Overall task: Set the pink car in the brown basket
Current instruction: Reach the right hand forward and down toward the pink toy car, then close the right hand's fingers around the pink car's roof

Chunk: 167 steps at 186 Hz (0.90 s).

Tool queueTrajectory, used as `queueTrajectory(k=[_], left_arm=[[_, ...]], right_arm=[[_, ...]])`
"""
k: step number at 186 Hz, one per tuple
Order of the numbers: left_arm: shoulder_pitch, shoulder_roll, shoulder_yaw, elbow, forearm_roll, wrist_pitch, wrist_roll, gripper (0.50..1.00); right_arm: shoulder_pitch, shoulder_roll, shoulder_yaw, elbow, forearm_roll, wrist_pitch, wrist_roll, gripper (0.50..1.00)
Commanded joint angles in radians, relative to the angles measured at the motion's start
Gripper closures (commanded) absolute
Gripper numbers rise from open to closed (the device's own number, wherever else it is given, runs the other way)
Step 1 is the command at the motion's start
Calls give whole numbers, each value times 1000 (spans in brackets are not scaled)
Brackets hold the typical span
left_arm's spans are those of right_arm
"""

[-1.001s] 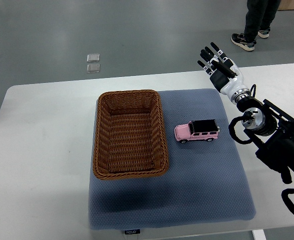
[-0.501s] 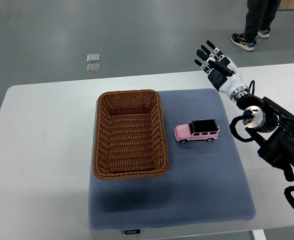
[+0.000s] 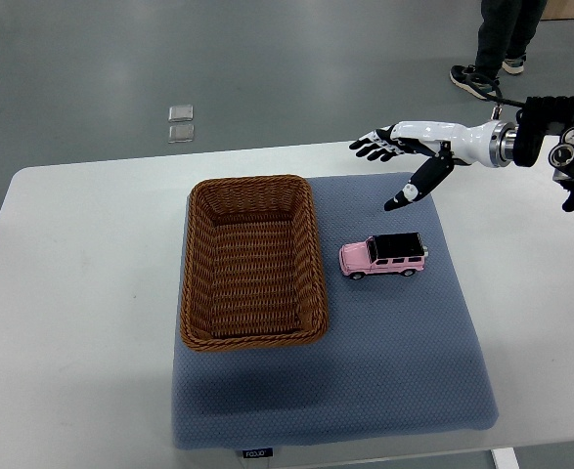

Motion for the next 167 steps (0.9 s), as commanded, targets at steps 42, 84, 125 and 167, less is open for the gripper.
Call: queueTrajectory(k=[42,84,125,167], left_arm=[[-8,0,0,-6,0,0,1,500],[-7,0,0,-6,0,0,1,500],[-8,0,-1,-6,0,0,2,500],[-7,0,0,-6,0,0,2,500]], right_arm=[[-105,0,-13,65,-16,-37,-30,589],[-142,0,-30,65,-77,-43,-30,589],[-183,25,-35,48,-140,-103,-30,589],[-184,28,-84,28,-157,-172,-27,636]])
